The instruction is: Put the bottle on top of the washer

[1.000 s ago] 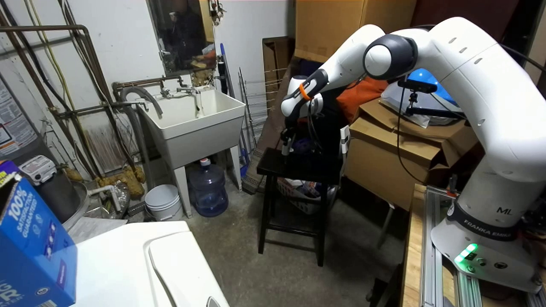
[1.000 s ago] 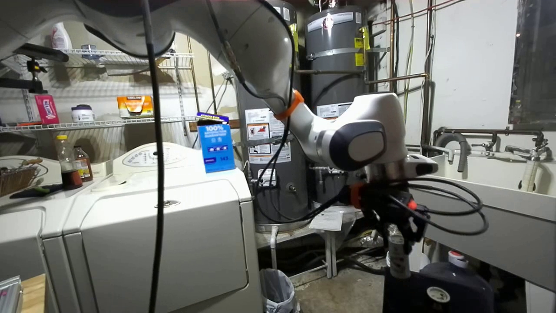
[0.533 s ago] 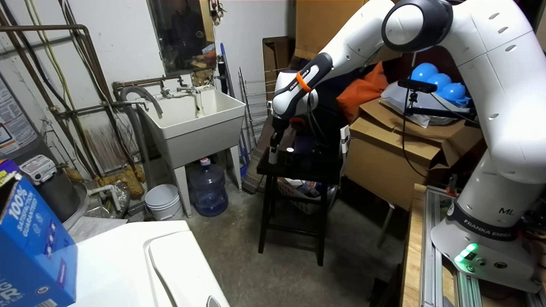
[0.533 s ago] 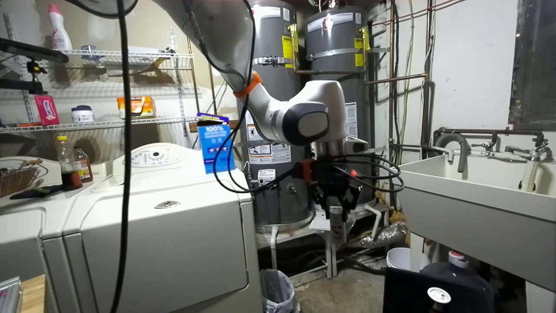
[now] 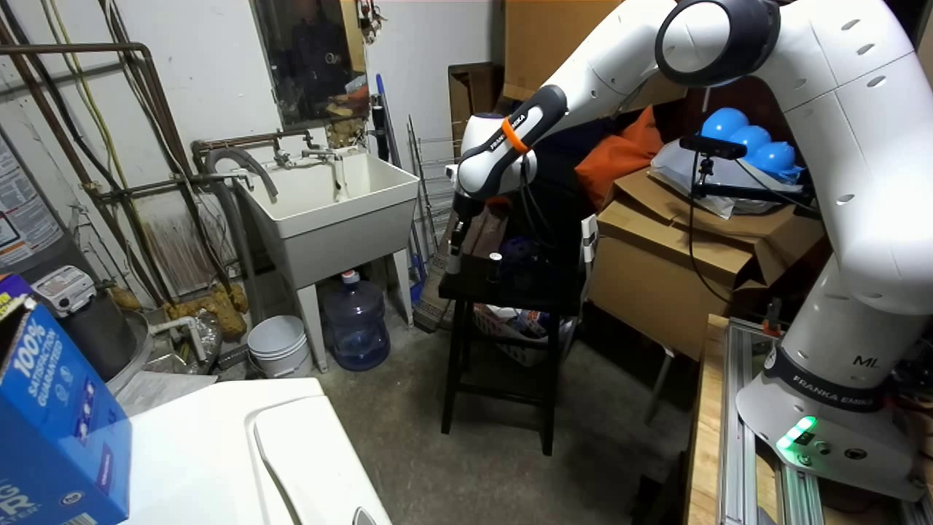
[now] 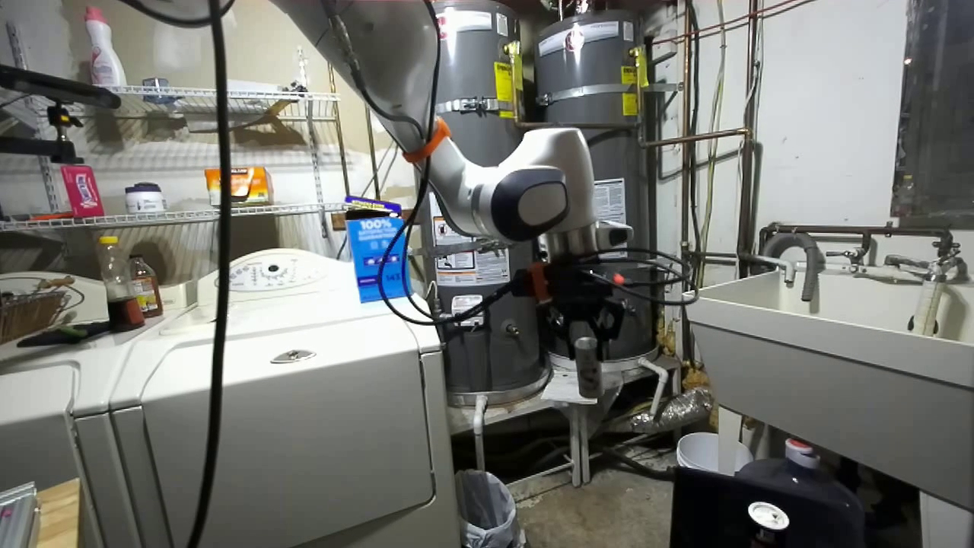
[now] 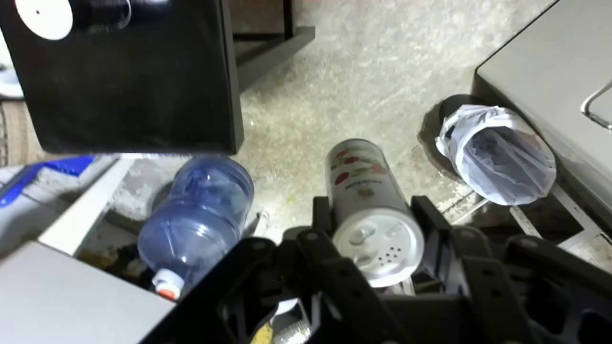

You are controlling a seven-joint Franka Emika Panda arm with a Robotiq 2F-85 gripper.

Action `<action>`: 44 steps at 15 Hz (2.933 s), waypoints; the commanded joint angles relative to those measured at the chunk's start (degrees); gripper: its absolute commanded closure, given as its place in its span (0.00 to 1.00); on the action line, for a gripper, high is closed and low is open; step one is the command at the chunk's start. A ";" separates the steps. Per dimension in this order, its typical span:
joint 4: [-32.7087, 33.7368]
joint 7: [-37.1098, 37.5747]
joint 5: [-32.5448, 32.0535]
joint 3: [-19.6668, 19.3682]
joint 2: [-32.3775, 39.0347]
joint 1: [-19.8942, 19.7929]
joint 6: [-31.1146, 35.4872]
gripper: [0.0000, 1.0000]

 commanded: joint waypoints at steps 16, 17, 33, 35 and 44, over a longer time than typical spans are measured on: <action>25.85 -17.69 -0.09 18.07 6.87 20.64 -7.27 0.55; 26.17 -18.77 -1.16 20.58 7.34 19.71 -7.55 0.55; 48.05 -22.11 -3.30 22.74 11.40 39.84 -54.28 0.80; 52.91 -22.72 -8.47 20.20 13.72 43.84 -59.39 0.80; 52.89 -18.82 -13.35 13.53 14.62 49.93 -54.17 0.80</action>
